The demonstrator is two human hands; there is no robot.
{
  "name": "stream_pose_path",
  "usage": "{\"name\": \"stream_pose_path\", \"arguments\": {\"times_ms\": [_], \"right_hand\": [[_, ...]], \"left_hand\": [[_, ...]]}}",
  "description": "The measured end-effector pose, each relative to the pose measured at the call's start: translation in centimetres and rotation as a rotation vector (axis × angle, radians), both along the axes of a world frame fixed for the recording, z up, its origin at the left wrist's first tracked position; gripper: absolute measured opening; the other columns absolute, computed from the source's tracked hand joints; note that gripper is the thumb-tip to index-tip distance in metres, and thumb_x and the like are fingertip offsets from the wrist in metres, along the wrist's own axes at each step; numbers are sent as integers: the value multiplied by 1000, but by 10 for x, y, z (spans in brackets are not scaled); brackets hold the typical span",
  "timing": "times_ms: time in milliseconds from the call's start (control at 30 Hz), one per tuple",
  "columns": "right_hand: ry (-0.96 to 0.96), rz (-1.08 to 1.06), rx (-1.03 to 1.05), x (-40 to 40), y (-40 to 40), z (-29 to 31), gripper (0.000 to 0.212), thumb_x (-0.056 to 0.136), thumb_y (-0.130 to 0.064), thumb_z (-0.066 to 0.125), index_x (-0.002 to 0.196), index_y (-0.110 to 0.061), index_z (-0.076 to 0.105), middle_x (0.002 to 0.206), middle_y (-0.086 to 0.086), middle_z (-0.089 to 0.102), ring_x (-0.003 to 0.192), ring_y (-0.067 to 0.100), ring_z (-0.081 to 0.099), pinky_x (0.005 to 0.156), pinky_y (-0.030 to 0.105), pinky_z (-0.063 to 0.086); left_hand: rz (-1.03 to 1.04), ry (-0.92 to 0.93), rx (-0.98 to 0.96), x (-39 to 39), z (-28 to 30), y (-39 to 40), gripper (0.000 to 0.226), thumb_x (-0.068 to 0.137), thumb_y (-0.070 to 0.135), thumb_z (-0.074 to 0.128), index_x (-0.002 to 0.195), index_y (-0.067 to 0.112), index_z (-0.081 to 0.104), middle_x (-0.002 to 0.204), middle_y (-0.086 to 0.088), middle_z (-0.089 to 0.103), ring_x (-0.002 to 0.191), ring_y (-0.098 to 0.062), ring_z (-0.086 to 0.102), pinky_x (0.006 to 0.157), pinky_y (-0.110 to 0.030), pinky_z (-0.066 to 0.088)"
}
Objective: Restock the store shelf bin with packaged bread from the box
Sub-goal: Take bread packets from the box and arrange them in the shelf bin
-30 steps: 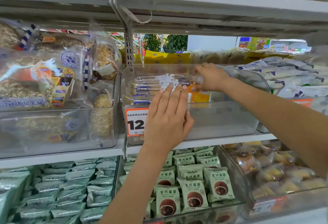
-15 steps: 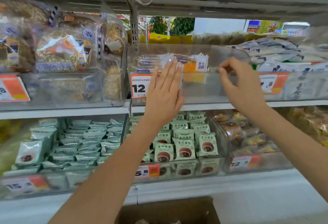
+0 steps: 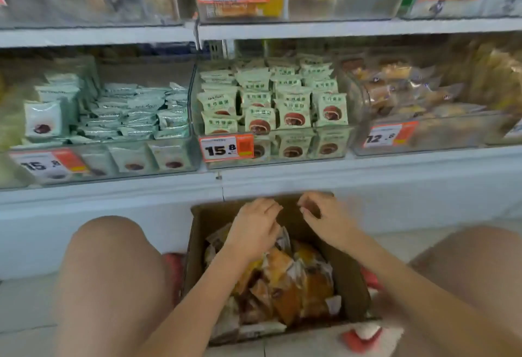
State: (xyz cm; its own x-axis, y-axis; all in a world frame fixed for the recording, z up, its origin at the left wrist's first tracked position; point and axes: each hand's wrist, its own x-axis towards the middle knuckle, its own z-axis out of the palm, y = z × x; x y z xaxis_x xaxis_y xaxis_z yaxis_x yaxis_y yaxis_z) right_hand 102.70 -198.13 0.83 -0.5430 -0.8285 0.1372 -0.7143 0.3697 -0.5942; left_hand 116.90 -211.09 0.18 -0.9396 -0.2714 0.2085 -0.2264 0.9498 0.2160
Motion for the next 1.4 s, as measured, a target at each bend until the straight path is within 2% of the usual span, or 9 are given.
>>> {"name": "stream_pose_path", "arguments": {"times_ms": [200,400,533,633,800,933,1133,1300,1400], "right_hand": [[-224,73,599,20,21,-84,37,92,-29,54,128,-22,46,120,3,56,101,19,55,80,32,49],[-212,-61,745,38,43,-143,67,90,-29,55,144,-25,17,155,8,19,136,35,28,107,50,34],[-209,75,840,29,24,-123,86,89,-35,57,149,-34,-4,159,3,2,143,36,8,113,53,19],[-250,148,981,21,19,-126,82,89,-34,56,149,-40,-1,158,12,1,144,38,6,115,51,17],[53,97,742,23,26,-155,44,96,-20,42,139,-27,38,146,3,38,134,26,32,106,43,30],[61,114,577,28,35,-157,19,96,-23,43,112,-30,53,119,1,56,115,23,50,90,35,41],[-190,145,225,42,5,-97,14,98,-27,48,83,-27,49,61,-3,54,58,17,54,56,32,43],[-401,-47,-13,46,-3,-65,10,94,-22,56,86,-19,62,67,-10,62,63,-2,59,61,11,45],[-568,-216,-67,41,-4,-60,10,93,-22,58,90,-17,66,82,0,67,74,11,62,63,22,52]], "left_hand": [[185,-290,249,48,-67,21,26,94,18,48,117,13,59,122,-4,57,108,-22,55,87,-33,46],[183,-343,354,62,-94,39,18,95,23,47,101,13,62,103,-5,60,97,-21,55,77,-31,45],[193,-360,306,65,-101,40,18,97,23,44,94,12,59,100,-6,61,90,-24,57,67,-30,39],[255,-419,292,69,-105,37,18,96,23,46,94,13,60,99,-7,63,89,-26,60,66,-32,42],[281,-453,348,66,-103,39,14,93,16,48,91,13,61,99,-7,64,89,-26,62,70,-33,48],[346,-423,468,62,-107,42,11,92,17,50,89,15,61,100,-6,67,88,-23,62,65,-29,47],[363,-382,1188,55,-103,34,84,73,30,80,144,19,35,142,0,44,129,-19,43,102,-30,40],[432,-247,1545,55,-94,15,76,56,37,90,121,15,58,118,-1,66,104,-16,64,89,-32,53],[456,-156,1913,55,-89,19,65,66,27,82,122,8,56,109,-9,70,99,-23,68,86,-38,56]]}}
